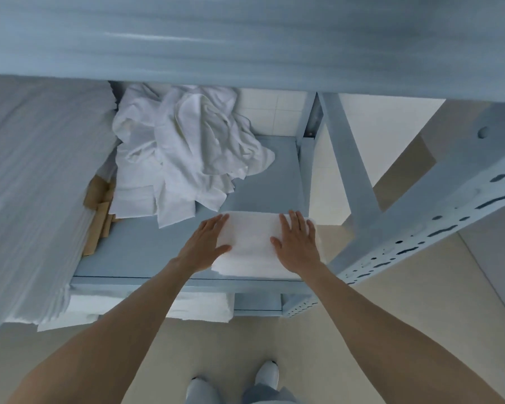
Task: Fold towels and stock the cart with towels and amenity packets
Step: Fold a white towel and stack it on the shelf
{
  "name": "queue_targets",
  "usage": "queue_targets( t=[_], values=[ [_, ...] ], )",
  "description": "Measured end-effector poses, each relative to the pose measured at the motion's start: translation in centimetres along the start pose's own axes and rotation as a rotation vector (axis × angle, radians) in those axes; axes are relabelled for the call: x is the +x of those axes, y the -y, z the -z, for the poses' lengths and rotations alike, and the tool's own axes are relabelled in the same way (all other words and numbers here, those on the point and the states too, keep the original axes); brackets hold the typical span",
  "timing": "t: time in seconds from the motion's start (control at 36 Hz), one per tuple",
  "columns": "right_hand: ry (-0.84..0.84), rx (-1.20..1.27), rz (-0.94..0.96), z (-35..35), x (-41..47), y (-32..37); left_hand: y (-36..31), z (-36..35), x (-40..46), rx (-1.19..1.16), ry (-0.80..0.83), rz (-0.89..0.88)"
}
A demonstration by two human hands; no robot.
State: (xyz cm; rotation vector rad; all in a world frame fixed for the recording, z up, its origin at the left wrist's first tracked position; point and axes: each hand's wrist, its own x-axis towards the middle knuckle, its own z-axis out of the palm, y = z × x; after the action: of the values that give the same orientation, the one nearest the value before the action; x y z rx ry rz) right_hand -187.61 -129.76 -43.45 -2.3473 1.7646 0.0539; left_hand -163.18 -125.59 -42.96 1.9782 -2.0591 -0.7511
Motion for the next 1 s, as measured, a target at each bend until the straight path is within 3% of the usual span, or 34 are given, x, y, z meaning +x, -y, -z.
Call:
queue_targets(
  t=[0.17,0.25,0.33,0.58,1.0],
  values=[
    [-0.061,0.239,-0.021,2.5,1.8,6.7,2.0,4.6,-2.2,-0.736,-0.208,0.447],
    [0.009,0.43,-0.003,3.0,2.2,11.2,3.8,7.7,-3.9,-1.134,-0.294,0.511],
    [0.109,0.655,0.006,3.2,2.2,15.6,5.4,10.5,-5.7,-1.356,-0.39,0.49],
    [0.197,0.845,0.003,2.6,2.7,23.8,10.4,13.5,-9.0,-1.436,-0.339,0.396],
    [0.16,0.763,-0.018,4.5,11.4,24.2,12.8,16.0,-6.0,-1.48,-0.434,0.42]
  ],
)
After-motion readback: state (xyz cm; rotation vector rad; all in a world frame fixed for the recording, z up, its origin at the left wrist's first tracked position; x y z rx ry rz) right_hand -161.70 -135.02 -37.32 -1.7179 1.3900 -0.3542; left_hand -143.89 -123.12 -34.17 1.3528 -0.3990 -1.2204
